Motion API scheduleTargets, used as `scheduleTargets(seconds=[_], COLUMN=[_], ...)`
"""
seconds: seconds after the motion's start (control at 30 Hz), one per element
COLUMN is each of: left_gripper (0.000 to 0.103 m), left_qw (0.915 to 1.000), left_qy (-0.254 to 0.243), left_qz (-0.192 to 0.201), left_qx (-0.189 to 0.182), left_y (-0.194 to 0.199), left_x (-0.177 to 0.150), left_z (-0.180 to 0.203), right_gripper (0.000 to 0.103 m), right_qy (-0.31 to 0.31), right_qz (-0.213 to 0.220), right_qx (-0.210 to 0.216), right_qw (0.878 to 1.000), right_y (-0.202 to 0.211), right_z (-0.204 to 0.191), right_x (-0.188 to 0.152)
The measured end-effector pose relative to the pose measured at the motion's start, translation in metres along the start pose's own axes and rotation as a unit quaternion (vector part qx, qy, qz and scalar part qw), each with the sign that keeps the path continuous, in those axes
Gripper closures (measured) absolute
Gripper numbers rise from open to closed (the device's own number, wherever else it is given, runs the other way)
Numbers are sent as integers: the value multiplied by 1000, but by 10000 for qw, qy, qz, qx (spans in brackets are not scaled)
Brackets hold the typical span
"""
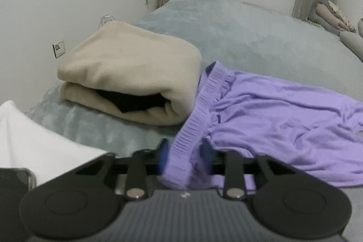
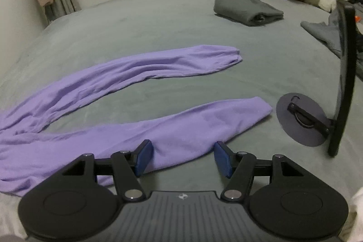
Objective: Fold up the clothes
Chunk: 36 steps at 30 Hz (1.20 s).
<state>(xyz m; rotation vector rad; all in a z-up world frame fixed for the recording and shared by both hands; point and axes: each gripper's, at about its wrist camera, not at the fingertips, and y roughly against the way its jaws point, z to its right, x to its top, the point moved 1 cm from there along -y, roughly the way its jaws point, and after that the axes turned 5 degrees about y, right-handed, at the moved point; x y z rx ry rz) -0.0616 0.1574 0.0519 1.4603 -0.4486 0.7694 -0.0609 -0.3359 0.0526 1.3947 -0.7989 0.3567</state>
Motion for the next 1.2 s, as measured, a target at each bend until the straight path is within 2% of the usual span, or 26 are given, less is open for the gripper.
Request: scheduleTargets(seconds=[0.03, 0.07, 0.1, 0.27, 0.47, 0.67, 0.8, 1.03, 1.1, 1.17, 1.2], left_gripper=[87, 91, 93, 97, 97, 97, 96, 94, 93, 92, 91], left_qw=[10000, 10000, 9999, 9995, 9988, 9993, 9993, 9990, 9988, 9980, 9974], left_qy=[8, 17, 25, 311, 438, 271, 246, 235, 184, 156, 144], left_qz=[-6, -12, -18, 69, 164, 56, 48, 203, 403, 437, 449], left_qx=[46, 92, 138, 29, -169, -233, -276, -311, -222, -431, -544], left_y=[-1, -2, -2, 8, 20, 16, 16, 22, 29, 31, 31], left_x=[-1, -1, -2, 3, 9, 6, 5, 6, 8, 8, 8], left_z=[-1, -1, -2, -17, -25, -17, -15, -11, -9, -3, 0], right_gripper=[61, 86, 97, 98, 98, 98, 98, 95, 83, 71, 67], right_qy=[194, 322, 451, 786, 1106, 925, 997, 1546, 1702, 1820, 1742], right_qz=[17, 38, 58, 740, 1645, 1245, 1442, 1622, 1672, 1700, 1634], right_qx=[-97, -159, -221, -527, -892, -910, -1350, -1515, -1561, -1505, -1112], right_qw=[9998, 9993, 9987, 9928, 9761, 9837, 9752, 9627, 9585, 9567, 9647], right_y=[-1, 0, 0, 24, 57, 55, 61, 63, 63, 64, 64], right_z=[-5, -8, -11, -18, -23, -11, -7, -30, -37, -44, -48], right_x=[0, -1, -1, 2, 4, -6, -6, -12, -13, -15, -14])
